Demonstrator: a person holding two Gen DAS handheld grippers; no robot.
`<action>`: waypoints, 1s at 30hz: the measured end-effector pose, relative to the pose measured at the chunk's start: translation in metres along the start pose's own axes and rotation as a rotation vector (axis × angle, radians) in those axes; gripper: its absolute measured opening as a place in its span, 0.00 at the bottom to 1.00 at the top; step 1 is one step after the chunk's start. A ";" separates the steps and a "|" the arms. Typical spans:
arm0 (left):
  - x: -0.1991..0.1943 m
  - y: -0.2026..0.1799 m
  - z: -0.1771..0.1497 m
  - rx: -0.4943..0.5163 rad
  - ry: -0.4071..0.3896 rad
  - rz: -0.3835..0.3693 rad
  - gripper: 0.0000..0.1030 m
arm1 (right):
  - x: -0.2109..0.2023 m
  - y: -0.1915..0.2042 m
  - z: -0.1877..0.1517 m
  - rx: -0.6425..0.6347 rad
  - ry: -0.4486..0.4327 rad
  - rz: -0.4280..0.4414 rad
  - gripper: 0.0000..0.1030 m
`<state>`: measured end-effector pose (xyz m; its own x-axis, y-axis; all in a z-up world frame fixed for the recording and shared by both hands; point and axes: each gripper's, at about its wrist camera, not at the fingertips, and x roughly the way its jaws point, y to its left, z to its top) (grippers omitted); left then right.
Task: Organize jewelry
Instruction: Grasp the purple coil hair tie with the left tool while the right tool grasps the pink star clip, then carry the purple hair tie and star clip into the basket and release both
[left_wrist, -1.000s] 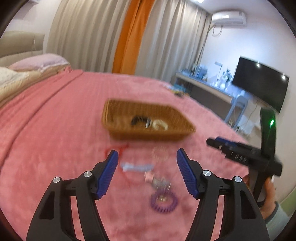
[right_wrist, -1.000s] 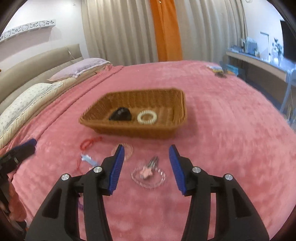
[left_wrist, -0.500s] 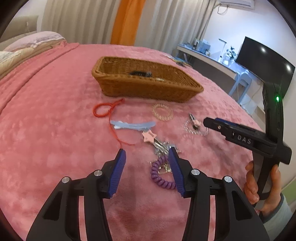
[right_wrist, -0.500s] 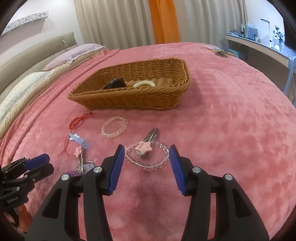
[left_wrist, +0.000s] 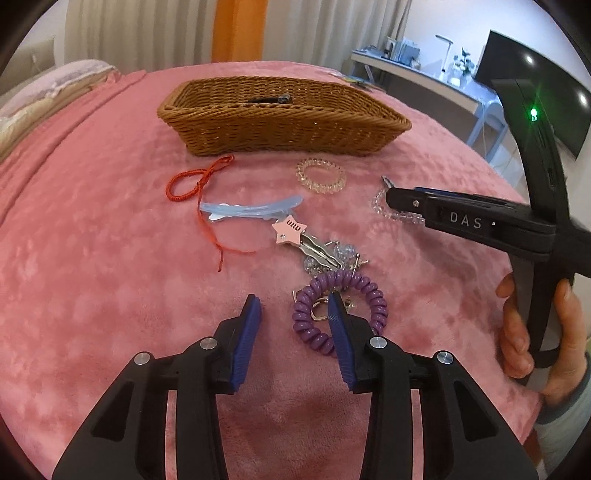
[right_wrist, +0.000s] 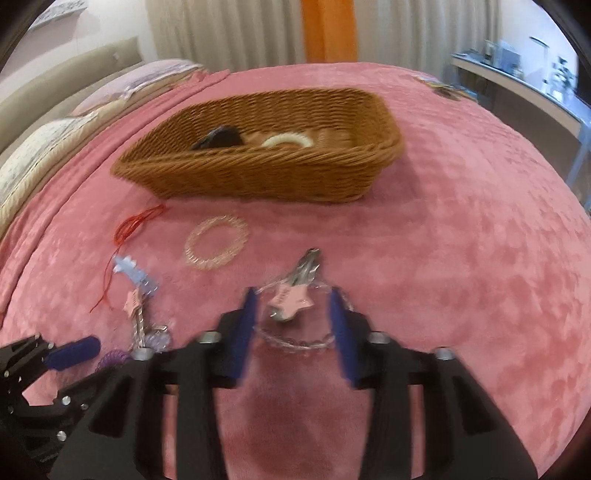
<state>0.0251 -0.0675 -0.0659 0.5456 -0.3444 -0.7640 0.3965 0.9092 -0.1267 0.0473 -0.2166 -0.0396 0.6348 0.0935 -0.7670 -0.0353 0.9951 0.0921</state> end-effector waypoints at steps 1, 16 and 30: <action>0.000 -0.001 0.000 0.003 0.001 0.007 0.35 | 0.000 0.002 -0.002 -0.012 -0.005 -0.014 0.30; -0.012 -0.005 -0.010 0.014 -0.024 0.030 0.09 | -0.014 -0.004 -0.008 0.012 -0.058 0.027 0.20; -0.064 -0.002 0.017 -0.021 -0.211 -0.010 0.09 | -0.084 -0.005 0.006 0.004 -0.250 0.129 0.20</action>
<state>0.0017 -0.0510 -0.0057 0.6849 -0.3928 -0.6137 0.3886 0.9094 -0.1484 -0.0012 -0.2299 0.0281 0.7963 0.2084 -0.5679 -0.1258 0.9753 0.1814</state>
